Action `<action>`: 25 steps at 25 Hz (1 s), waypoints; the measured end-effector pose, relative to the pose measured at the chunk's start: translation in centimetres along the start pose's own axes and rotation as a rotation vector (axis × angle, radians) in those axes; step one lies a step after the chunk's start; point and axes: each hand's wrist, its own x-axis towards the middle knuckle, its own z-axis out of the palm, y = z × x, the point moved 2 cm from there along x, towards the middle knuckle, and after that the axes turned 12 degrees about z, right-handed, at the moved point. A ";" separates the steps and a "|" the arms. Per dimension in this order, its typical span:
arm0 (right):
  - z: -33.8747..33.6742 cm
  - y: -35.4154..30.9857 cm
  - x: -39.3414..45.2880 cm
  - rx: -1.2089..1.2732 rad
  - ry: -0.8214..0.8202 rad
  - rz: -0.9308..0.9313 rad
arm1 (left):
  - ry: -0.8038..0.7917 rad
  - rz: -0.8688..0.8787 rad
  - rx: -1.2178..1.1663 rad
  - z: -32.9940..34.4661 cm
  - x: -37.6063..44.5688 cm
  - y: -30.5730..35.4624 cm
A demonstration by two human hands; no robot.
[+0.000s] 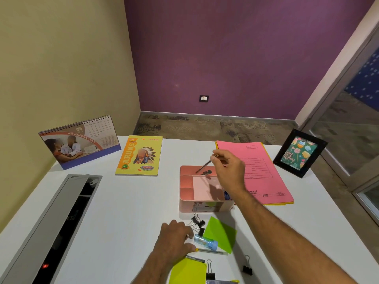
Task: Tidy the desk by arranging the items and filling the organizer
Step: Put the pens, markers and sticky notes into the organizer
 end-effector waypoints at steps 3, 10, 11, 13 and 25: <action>1.2 1.2 -0.5 -0.216 -0.086 -0.045 | -0.032 0.036 0.112 0.5 0.0 0.4; 2.3 2.7 -1.2 -0.437 -0.214 0.033 | 0.037 0.079 0.134 0.5 -0.8 0.5; 2.3 2.7 -1.3 -0.445 -0.233 0.049 | 0.062 0.077 0.092 0.6 -1.0 0.3; 2.0 2.5 -1.7 -0.449 -0.245 0.072 | 0.119 0.049 -0.052 0.5 -1.2 0.0; 1.1 3.5 -6.4 -0.138 -0.525 0.133 | 0.704 -0.101 -0.977 -5.1 0.0 1.2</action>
